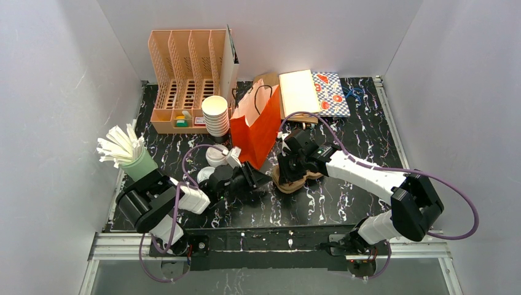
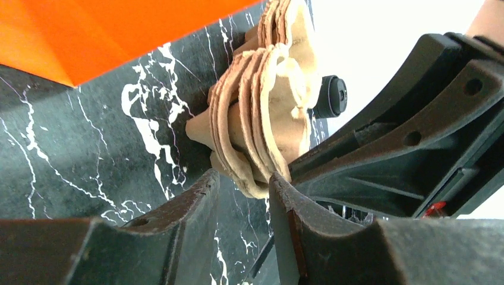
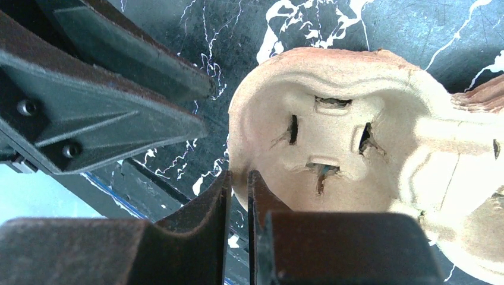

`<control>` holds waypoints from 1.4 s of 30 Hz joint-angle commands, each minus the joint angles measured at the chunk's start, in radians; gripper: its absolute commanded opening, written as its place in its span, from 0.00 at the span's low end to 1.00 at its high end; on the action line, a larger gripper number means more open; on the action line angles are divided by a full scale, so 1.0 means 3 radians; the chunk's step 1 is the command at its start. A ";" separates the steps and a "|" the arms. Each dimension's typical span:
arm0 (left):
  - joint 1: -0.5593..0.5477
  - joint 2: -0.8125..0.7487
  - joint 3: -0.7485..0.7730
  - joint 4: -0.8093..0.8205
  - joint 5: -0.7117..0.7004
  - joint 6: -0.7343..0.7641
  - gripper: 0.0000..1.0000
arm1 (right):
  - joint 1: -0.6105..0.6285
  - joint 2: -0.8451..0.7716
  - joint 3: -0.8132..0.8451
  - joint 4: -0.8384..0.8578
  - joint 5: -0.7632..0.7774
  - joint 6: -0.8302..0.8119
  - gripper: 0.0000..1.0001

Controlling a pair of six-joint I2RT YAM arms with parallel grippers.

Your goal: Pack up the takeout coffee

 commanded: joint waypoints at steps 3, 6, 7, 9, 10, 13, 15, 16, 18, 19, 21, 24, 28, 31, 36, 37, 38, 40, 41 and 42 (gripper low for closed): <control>0.0125 0.0048 0.0135 0.0069 0.0098 0.0015 0.34 | 0.0022 -0.0086 0.0107 0.0024 -0.0070 0.0032 0.16; 0.0144 0.0076 0.0171 0.0070 0.0125 0.0015 0.34 | 0.0017 -0.0080 0.0109 0.0033 -0.0079 0.0027 0.15; 0.0147 0.0089 0.0184 0.0069 0.0135 0.0012 0.34 | 0.0022 -0.0076 0.0111 0.0039 -0.0082 0.0024 0.15; 0.0150 0.0122 0.0201 0.0074 0.0139 0.0015 0.34 | 0.0022 -0.0071 0.0116 0.0038 -0.0095 0.0022 0.15; 0.0150 0.0145 0.0210 0.0076 0.0139 0.0011 0.34 | 0.0021 -0.0066 0.0117 0.0038 -0.0097 0.0022 0.15; 0.0159 0.0196 0.0231 0.0090 0.0144 0.0000 0.34 | 0.0019 -0.0059 0.0122 0.0038 -0.0108 0.0018 0.15; 0.0160 0.0222 0.0247 0.0097 0.0146 0.0000 0.33 | 0.0021 -0.0057 0.0121 0.0043 -0.0112 0.0017 0.15; 0.0165 0.0231 0.0252 0.0100 0.0149 -0.0001 0.33 | 0.0020 -0.0056 0.0122 0.0043 -0.0113 0.0017 0.15; 0.0174 0.0252 0.0259 0.0104 0.0149 -0.0007 0.32 | 0.0020 -0.0053 0.0120 0.0046 -0.0111 0.0012 0.15; 0.0180 0.0254 0.0257 0.0113 0.0146 -0.0009 0.31 | 0.0017 -0.0052 0.0122 0.0043 -0.0113 0.0012 0.15; 0.0184 0.0249 0.0248 0.0130 0.0138 -0.0014 0.30 | 0.0019 -0.0049 0.0120 0.0043 -0.0112 0.0011 0.15; 0.0195 0.0244 0.0245 0.0135 0.0128 -0.0015 0.29 | 0.0017 -0.0035 0.0123 0.0043 -0.0116 0.0006 0.15; 0.0200 0.0285 0.0267 0.0148 0.0163 -0.0022 0.32 | 0.0020 -0.0019 0.0125 0.0043 -0.0131 -0.0003 0.15; 0.0198 0.0323 0.0280 0.0168 0.0179 -0.0032 0.32 | 0.0021 -0.0017 0.0129 0.0039 -0.0130 -0.0005 0.15; 0.0200 0.0383 0.0308 0.0211 0.0209 -0.0046 0.32 | 0.0019 -0.0022 0.0138 0.0040 -0.0152 -0.0024 0.15; 0.0204 0.0395 0.0311 0.0227 0.0218 -0.0050 0.33 | 0.0020 -0.0025 0.0134 0.0038 -0.0154 -0.0027 0.15; 0.0201 0.0406 0.0311 0.0242 0.0224 -0.0053 0.34 | 0.0020 -0.0022 0.0137 0.0038 -0.0158 -0.0025 0.15; 0.0205 0.0410 0.0309 0.0279 0.0238 -0.0061 0.38 | 0.0019 -0.0017 0.0134 0.0036 -0.0156 -0.0031 0.14; 0.0201 0.0401 0.0300 0.0287 0.0229 -0.0062 0.40 | 0.0017 -0.0012 0.0137 0.0034 -0.0161 -0.0034 0.14; 0.0202 0.0391 0.0289 0.0288 0.0219 -0.0059 0.41 | 0.0019 -0.0012 0.0136 0.0036 -0.0161 -0.0031 0.14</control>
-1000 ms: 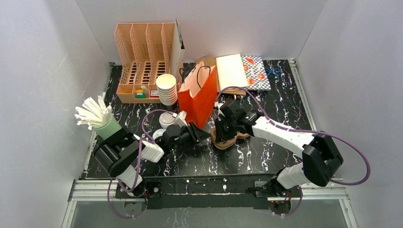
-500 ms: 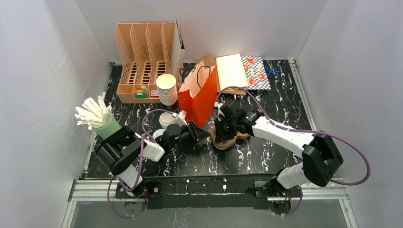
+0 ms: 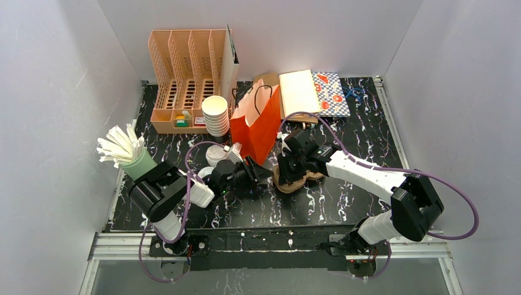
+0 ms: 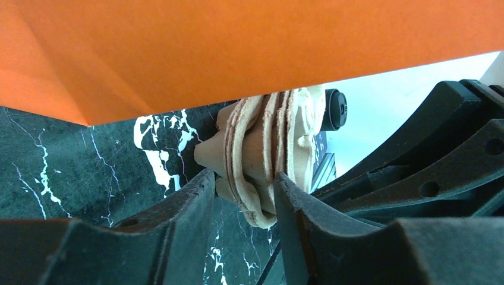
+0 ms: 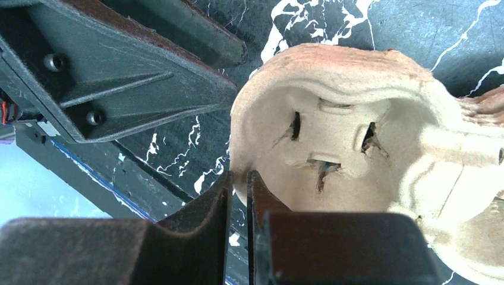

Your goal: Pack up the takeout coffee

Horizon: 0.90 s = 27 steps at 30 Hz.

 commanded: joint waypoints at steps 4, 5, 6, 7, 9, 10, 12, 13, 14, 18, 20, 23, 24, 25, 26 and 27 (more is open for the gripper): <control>0.0015 -0.0036 0.0035 0.0148 0.0004 0.0009 0.42 | 0.0021 -0.0007 0.0136 0.0039 -0.0115 -0.0014 0.13; 0.0018 -0.0043 0.0033 0.0149 0.0001 0.0004 0.41 | 0.0022 -0.0005 0.0133 0.0038 -0.0117 -0.0016 0.13; 0.0015 -0.0049 0.0030 0.0150 -0.0001 -0.0001 0.41 | 0.0024 -0.0005 0.0135 0.0037 -0.0117 -0.0016 0.13; 0.0017 -0.0060 0.0025 0.0153 -0.0006 -0.0003 0.40 | 0.0018 -0.0006 0.0132 0.0037 -0.0117 -0.0019 0.13; 0.0016 -0.0080 0.0015 0.0153 -0.0017 -0.0005 0.40 | 0.0019 -0.0006 0.0129 0.0032 -0.0113 -0.0019 0.13; 0.0013 -0.0089 0.0012 0.0150 -0.0017 -0.0002 0.40 | 0.0021 -0.0011 0.0127 0.0033 -0.0114 -0.0021 0.13; 0.0015 -0.0074 0.0024 0.0150 0.0007 -0.0001 0.41 | 0.0022 -0.0014 0.0130 0.0033 -0.0121 -0.0018 0.13; 0.0017 -0.0055 0.0039 0.0150 0.0015 0.0003 0.41 | 0.0025 -0.0014 0.0131 0.0037 -0.0122 -0.0019 0.13; 0.0015 -0.0032 0.0049 0.0150 0.0022 0.0000 0.42 | 0.0022 -0.0011 0.0127 0.0037 -0.0129 -0.0018 0.13; 0.0018 0.0052 0.0058 0.0155 0.0041 -0.0007 0.43 | 0.0020 -0.0012 0.0136 0.0037 -0.0090 -0.0009 0.35; 0.0017 0.0086 0.0058 0.0160 0.0049 -0.0003 0.42 | 0.0023 -0.0002 0.0145 0.0037 -0.0027 -0.0003 0.40; 0.0018 0.0134 0.0067 0.0163 0.0048 -0.0006 0.42 | 0.0024 0.0047 0.0175 0.0049 0.0044 0.0004 0.41; 0.0017 0.0150 0.0068 0.0165 0.0050 -0.0003 0.41 | 0.0018 0.0072 0.0189 0.0047 0.0088 0.0007 0.42; 0.0018 0.0161 0.0073 0.0165 0.0052 -0.0004 0.41 | 0.0018 0.0098 0.0208 0.0040 0.0140 0.0007 0.44; 0.0018 0.0173 0.0073 0.0170 0.0050 -0.0006 0.41 | 0.0024 0.0124 0.0225 0.0036 0.0187 0.0000 0.45; 0.0015 0.0183 0.0076 0.0175 0.0048 -0.0007 0.41 | 0.0022 0.0151 0.0240 0.0035 0.0215 -0.0006 0.46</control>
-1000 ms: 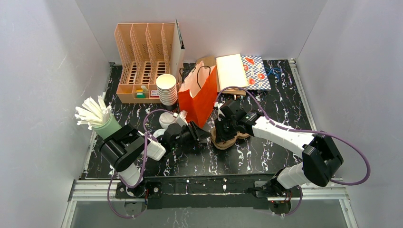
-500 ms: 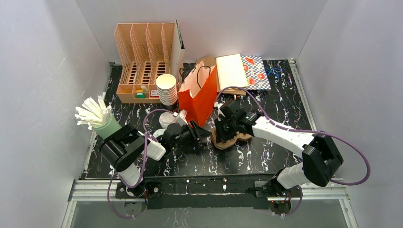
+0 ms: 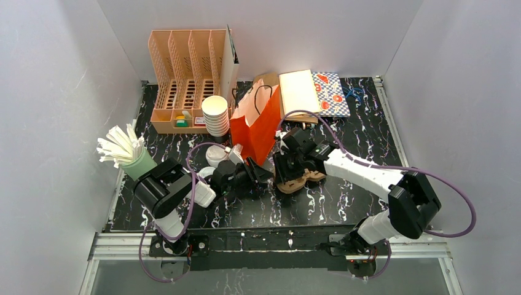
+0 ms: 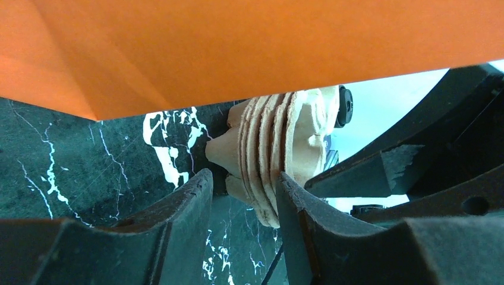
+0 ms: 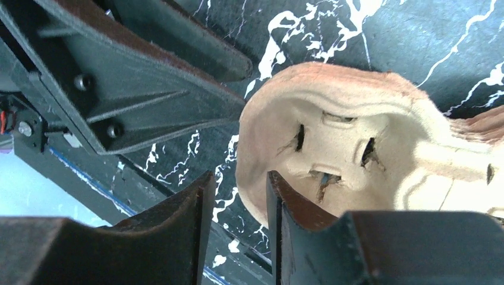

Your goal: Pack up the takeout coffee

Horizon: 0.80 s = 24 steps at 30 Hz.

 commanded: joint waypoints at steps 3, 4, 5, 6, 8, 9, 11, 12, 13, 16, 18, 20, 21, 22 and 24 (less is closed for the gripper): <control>0.0015 0.0056 0.0081 0.0089 0.0033 0.0014 0.41 | 0.0022 0.0185 0.0206 0.0046 0.0230 -0.0040 0.48; 0.0016 0.0061 0.0081 0.0091 0.0032 0.0018 0.41 | 0.0025 0.0216 0.0210 0.0054 0.0236 -0.0048 0.49; 0.0015 0.0061 0.0081 0.0092 0.0034 0.0014 0.41 | 0.0025 0.0238 0.0212 0.0063 0.0239 -0.0054 0.49; 0.0017 0.0066 0.0081 0.0094 0.0036 0.0018 0.41 | 0.0025 0.0261 0.0212 0.0074 0.0243 -0.0060 0.49; 0.0017 0.0070 0.0085 0.0097 0.0035 0.0015 0.41 | 0.0024 0.0300 0.0211 0.0084 0.0248 -0.0066 0.46; 0.0015 0.0076 0.0089 0.0101 0.0035 0.0015 0.41 | 0.0024 0.0311 0.0216 0.0086 0.0240 -0.0070 0.44; 0.0016 0.0090 0.0096 0.0102 0.0045 0.0018 0.41 | 0.0025 0.0319 0.0216 0.0086 0.0210 -0.0073 0.40; 0.0017 0.0100 0.0100 0.0102 0.0044 0.0021 0.41 | 0.0024 0.0310 0.0216 0.0090 0.0193 -0.0072 0.38; 0.0015 0.0111 0.0104 0.0106 0.0048 0.0023 0.41 | 0.0024 0.0291 0.0214 0.0091 0.0177 -0.0069 0.35; 0.0015 0.0157 0.0114 0.0112 0.0042 0.0055 0.41 | 0.0023 0.0213 0.0203 0.0074 0.0150 -0.0062 0.30; 0.0013 0.0197 0.0117 0.0113 0.0033 0.0090 0.41 | 0.0025 0.0160 0.0193 0.0049 0.0141 -0.0060 0.27; 0.0017 0.0234 0.0108 0.0115 0.0019 0.0112 0.41 | 0.0025 0.0108 0.0185 0.0018 0.0152 -0.0059 0.25; 0.0016 0.0241 0.0103 0.0113 0.0011 0.0121 0.41 | 0.0025 0.0080 0.0180 0.0000 0.0162 -0.0057 0.24; 0.0015 0.0247 0.0095 0.0112 0.0004 0.0131 0.41 | 0.0025 0.0054 0.0174 -0.0013 0.0173 -0.0052 0.24; 0.0014 0.0260 0.0082 0.0112 -0.0010 0.0148 0.41 | 0.0023 0.0003 0.0172 -0.0029 0.0180 -0.0051 0.24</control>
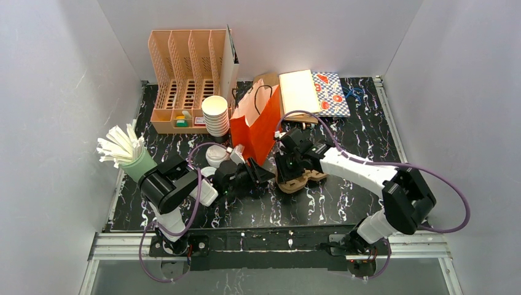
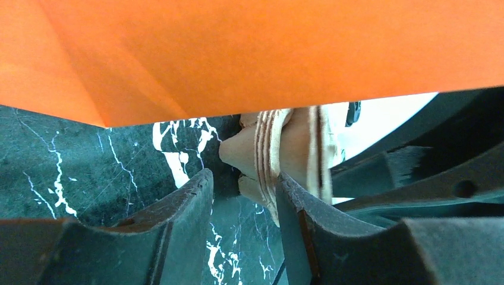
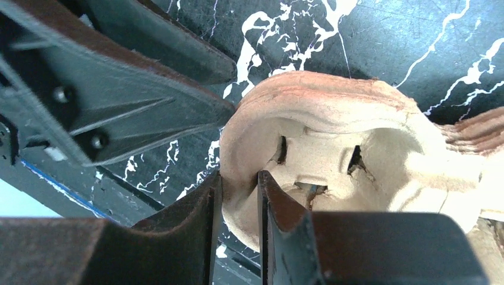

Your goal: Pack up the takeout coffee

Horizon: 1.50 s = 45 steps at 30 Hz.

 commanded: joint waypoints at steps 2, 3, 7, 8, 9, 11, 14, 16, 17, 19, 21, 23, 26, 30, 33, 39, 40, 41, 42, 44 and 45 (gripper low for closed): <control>0.0015 0.0063 0.0013 0.0002 -0.0042 0.0128 0.40 | 0.0014 -0.0260 0.0101 -0.0030 -0.0005 -0.0021 0.26; 0.0017 0.0068 0.0008 0.0002 -0.0043 0.0129 0.40 | 0.0014 -0.0279 0.0111 -0.0048 0.0011 -0.0024 0.27; 0.0016 0.0028 -0.0013 0.0002 -0.0021 0.0118 0.40 | 0.0014 -0.0321 0.0110 -0.0077 0.0055 -0.0030 0.29; 0.0014 -0.0009 -0.0022 0.0002 -0.0022 0.0119 0.40 | 0.0014 -0.0320 0.0103 -0.0068 0.0044 -0.0035 0.29; 0.0013 -0.0055 -0.0032 0.0002 -0.0022 0.0119 0.41 | 0.0014 -0.0307 0.0098 -0.0059 0.0029 -0.0036 0.30; 0.0013 -0.0156 -0.0057 -0.0003 -0.0021 0.0123 0.41 | 0.0012 -0.0285 0.0088 -0.0048 0.0001 -0.0039 0.30; 0.0013 -0.0301 -0.0089 -0.0002 -0.0010 0.0106 0.41 | 0.0014 -0.0268 0.0073 -0.0020 -0.0022 -0.0036 0.30; 0.0016 -0.0388 -0.0105 -0.0003 0.0002 0.0092 0.42 | 0.0014 -0.0271 0.0065 -0.0005 -0.0036 -0.0036 0.29; 0.0013 -0.0418 -0.0108 -0.0004 0.0012 0.0083 0.42 | 0.0013 -0.0276 0.0058 -0.0005 -0.0031 -0.0036 0.30; 0.0014 -0.0453 -0.0108 -0.0001 0.0030 0.0060 0.45 | 0.0011 -0.0290 0.0055 0.0004 -0.0031 -0.0040 0.30; 0.0012 -0.0477 -0.0104 0.0003 0.0048 0.0044 0.47 | 0.0014 -0.0302 0.0047 0.0016 -0.0030 -0.0043 0.30; 0.0013 -0.0490 -0.0099 0.0002 0.0048 0.0034 0.49 | 0.0011 -0.0303 0.0051 0.0016 -0.0035 -0.0047 0.30; 0.0011 -0.0470 -0.0072 0.0002 0.0055 0.0033 0.49 | 0.0011 -0.0294 0.0060 0.0014 -0.0057 -0.0042 0.30; 0.0018 -0.0404 -0.0025 0.0002 0.0082 0.0018 0.48 | 0.0014 -0.0282 0.0066 0.0019 -0.0079 -0.0043 0.30; 0.0014 -0.0380 -0.0006 0.0002 0.0082 0.0022 0.48 | 0.0013 -0.0282 0.0066 0.0022 -0.0094 -0.0045 0.30; 0.0014 -0.0343 0.0041 0.0002 0.0102 0.0023 0.50 | 0.0014 -0.0268 0.0067 0.0026 -0.0134 -0.0043 0.29; 0.0015 -0.0331 0.0051 0.0002 0.0109 0.0021 0.50 | 0.0013 -0.0267 0.0066 0.0033 -0.0141 -0.0043 0.29; 0.0015 -0.0320 0.0059 0.0003 0.0108 0.0021 0.50 | 0.0014 -0.0271 0.0064 0.0037 -0.0152 -0.0044 0.29; 0.0014 -0.0307 0.0065 0.0002 0.0110 0.0022 0.50 | 0.0014 -0.0278 0.0065 0.0039 -0.0167 -0.0042 0.29; 0.0012 -0.0292 0.0078 0.0002 0.0115 0.0022 0.50 | 0.0014 -0.0282 0.0060 0.0050 -0.0198 -0.0042 0.29; 0.0017 -0.0285 0.0086 0.0002 0.0120 0.0025 0.50 | 0.0011 -0.0282 0.0060 0.0055 -0.0216 -0.0043 0.29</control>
